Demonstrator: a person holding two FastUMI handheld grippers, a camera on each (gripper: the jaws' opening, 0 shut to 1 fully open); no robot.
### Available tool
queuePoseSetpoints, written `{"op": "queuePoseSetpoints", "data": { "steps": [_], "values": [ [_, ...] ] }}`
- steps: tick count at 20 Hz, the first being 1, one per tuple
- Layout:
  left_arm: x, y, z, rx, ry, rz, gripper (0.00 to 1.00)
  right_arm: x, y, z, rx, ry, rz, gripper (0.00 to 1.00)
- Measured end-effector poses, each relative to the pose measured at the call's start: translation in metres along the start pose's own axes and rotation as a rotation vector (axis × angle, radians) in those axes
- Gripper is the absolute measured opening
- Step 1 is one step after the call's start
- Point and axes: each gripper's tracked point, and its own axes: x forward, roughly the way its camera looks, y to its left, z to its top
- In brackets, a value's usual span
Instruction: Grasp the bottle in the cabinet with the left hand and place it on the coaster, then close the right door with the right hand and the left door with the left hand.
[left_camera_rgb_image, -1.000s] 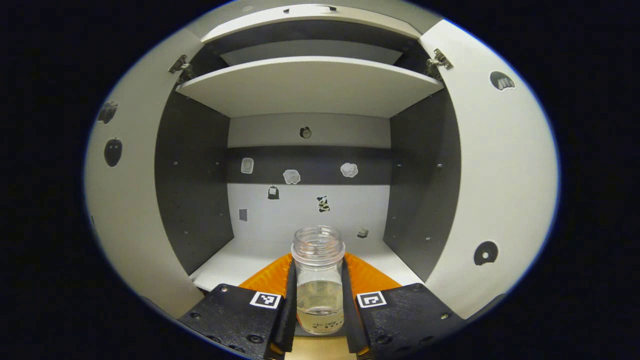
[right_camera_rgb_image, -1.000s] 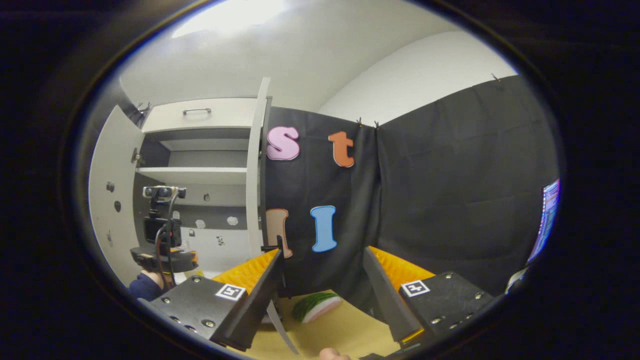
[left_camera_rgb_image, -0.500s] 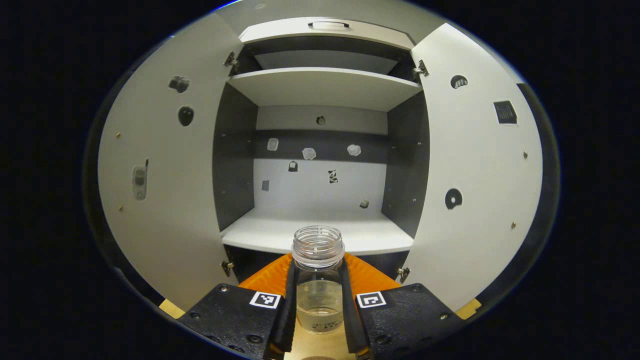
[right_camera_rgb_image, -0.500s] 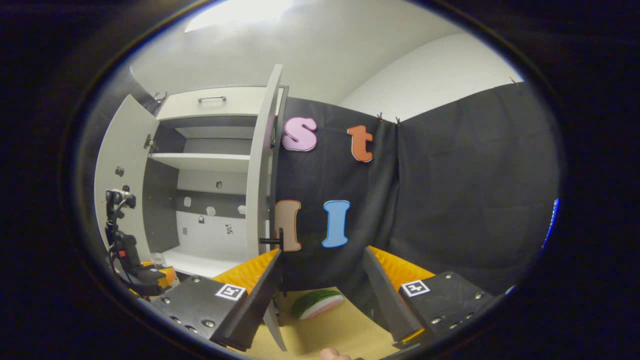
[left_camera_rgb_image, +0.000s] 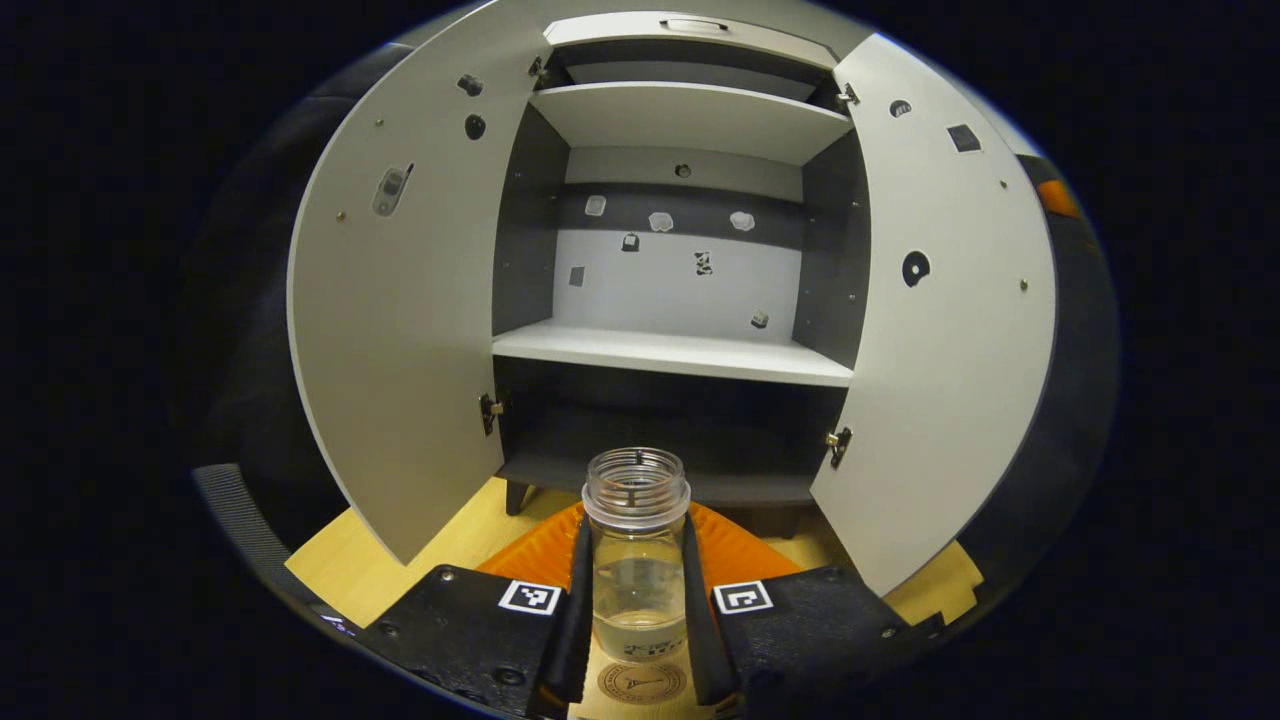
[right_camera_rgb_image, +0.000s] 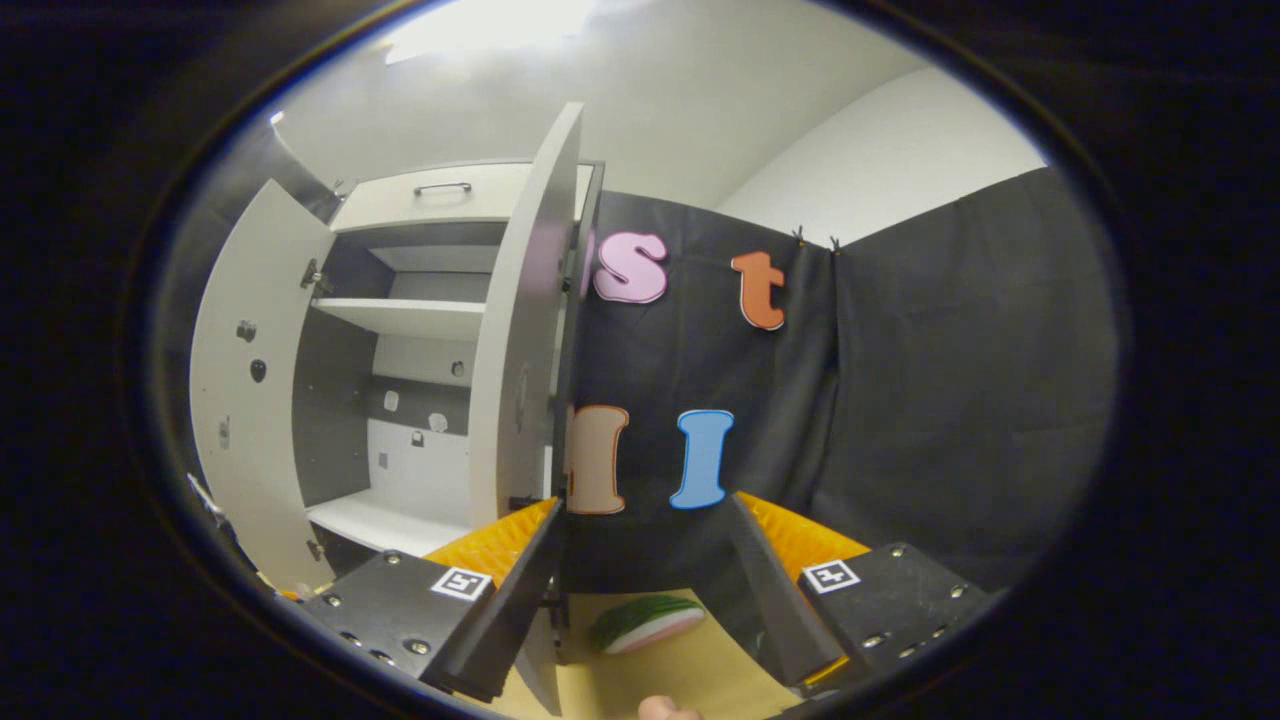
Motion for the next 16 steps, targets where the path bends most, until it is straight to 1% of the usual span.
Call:
{"op": "queuePoseSetpoints", "data": {
  "steps": [2, 5, 6, 7, 9, 12, 14, 15, 16],
  "values": [
    [-0.004, 0.000, -0.027, 0.014, 0.013, -0.027, 0.42, 0.005, 0.003, -0.004, -0.001, 0.008, -0.024, 0.97],
    [-0.009, 0.003, -0.065, 0.019, 0.034, -0.067, 0.42, 0.000, 0.001, 0.009, -0.007, -0.028, -0.089, 0.97],
    [-0.011, 0.005, -0.077, 0.016, 0.039, -0.078, 0.44, -0.002, 0.003, 0.013, -0.006, -0.038, -0.097, 0.97],
    [-0.011, 0.008, -0.087, 0.018, 0.041, -0.083, 0.42, -0.005, 0.006, 0.018, -0.003, -0.051, -0.104, 0.97],
    [-0.009, 0.016, -0.107, 0.035, 0.036, -0.082, 0.42, -0.013, 0.008, 0.029, 0.003, -0.075, -0.117, 0.97],
    [-0.001, 0.025, -0.139, 0.039, 0.054, -0.085, 0.42, -0.025, 0.013, 0.033, -0.002, -0.076, -0.129, 0.97],
    [0.000, 0.019, -0.124, 0.050, -0.031, -0.102, 0.43, -0.032, 0.014, 0.032, -0.006, -0.071, -0.134, 0.97],
    [0.005, 0.018, -0.130, 0.070, -0.023, -0.101, 0.41, -0.036, 0.015, 0.031, -0.002, -0.066, -0.139, 0.97],
    [0.008, 0.019, -0.137, 0.076, -0.002, -0.095, 0.41, -0.039, 0.016, 0.029, 0.006, -0.058, -0.141, 0.92]
  ]
}}
